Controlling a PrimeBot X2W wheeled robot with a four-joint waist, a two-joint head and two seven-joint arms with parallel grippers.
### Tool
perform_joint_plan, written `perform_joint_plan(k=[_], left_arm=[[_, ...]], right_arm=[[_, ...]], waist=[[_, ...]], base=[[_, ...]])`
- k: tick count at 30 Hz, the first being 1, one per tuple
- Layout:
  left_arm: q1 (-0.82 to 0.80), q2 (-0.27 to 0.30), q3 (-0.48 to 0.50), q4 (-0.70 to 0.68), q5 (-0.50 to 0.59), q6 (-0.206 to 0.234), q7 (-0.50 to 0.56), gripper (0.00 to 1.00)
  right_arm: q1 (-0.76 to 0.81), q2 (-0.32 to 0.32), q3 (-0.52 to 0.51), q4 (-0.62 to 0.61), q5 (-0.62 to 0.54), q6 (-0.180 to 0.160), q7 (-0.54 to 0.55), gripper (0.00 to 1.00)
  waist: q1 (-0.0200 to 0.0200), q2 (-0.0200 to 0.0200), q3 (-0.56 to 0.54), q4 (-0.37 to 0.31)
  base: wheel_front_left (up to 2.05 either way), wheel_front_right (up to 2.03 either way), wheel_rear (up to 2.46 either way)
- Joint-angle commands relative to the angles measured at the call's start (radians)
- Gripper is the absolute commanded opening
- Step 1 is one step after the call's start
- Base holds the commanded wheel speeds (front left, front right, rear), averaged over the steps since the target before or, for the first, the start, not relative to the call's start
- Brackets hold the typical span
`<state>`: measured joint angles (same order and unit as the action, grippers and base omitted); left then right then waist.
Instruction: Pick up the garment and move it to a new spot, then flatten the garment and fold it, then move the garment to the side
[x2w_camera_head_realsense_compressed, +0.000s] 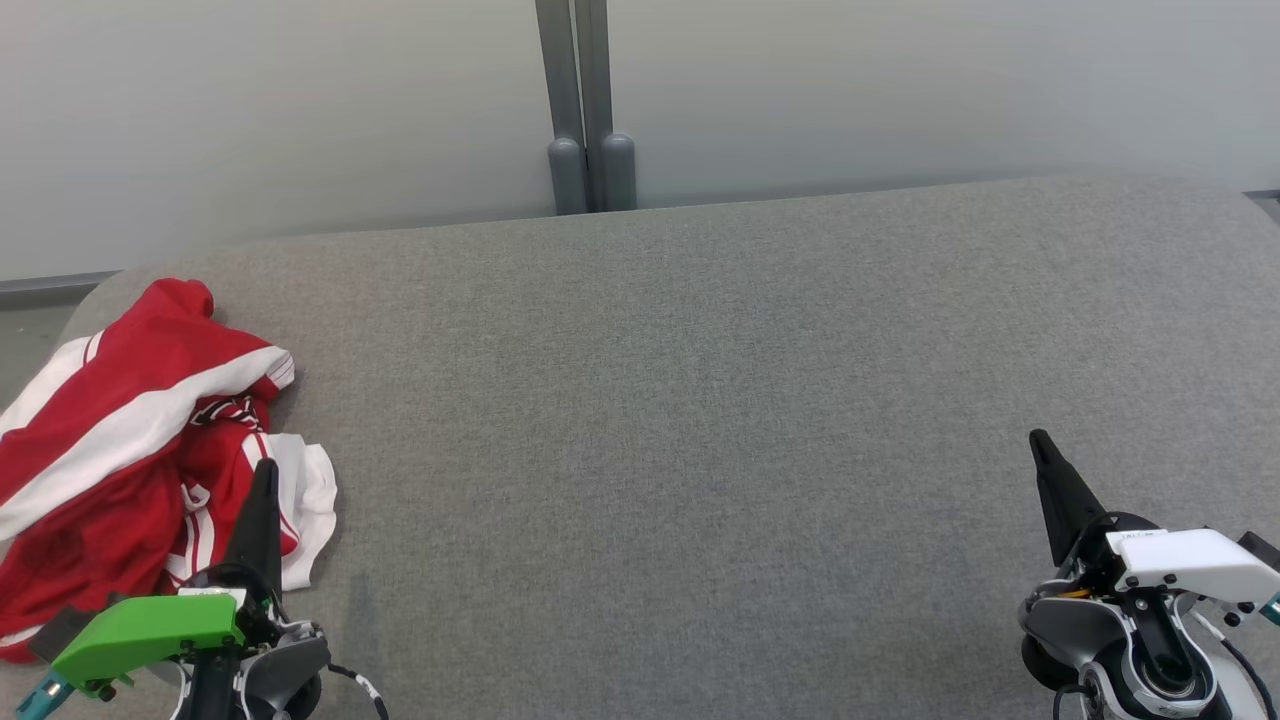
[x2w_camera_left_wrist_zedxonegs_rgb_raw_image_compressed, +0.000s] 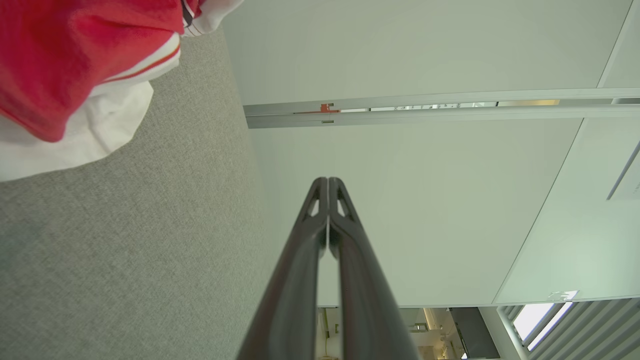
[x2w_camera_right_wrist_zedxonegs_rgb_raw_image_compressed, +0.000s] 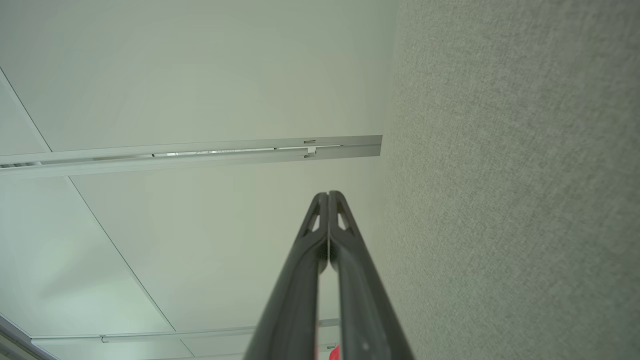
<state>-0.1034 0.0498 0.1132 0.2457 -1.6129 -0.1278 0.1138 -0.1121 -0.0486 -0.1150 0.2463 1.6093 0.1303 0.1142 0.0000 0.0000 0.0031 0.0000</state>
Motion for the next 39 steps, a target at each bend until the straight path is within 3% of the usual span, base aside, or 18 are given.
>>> perform_joint_plan(k=[1,39], left_arm=[[-0.012,0.001,0.002,-0.002,0.000,-0.006,0.004,0.00],[-0.012,0.001,0.002,-0.001,0.000,-0.006,0.003,0.00]], right_arm=[[0.009,-0.001,-0.001,-0.005,0.007,0.001,0.002,0.00],[0.009,-0.001,-0.001,-0.005,0.007,0.001,0.002,0.00]], waist=[[0.0000,0.0000,0.000,0.000],[0.0000,0.0000,0.000,0.000]], base=[[0.00,0.00,0.00],[0.00,0.00,0.00]])
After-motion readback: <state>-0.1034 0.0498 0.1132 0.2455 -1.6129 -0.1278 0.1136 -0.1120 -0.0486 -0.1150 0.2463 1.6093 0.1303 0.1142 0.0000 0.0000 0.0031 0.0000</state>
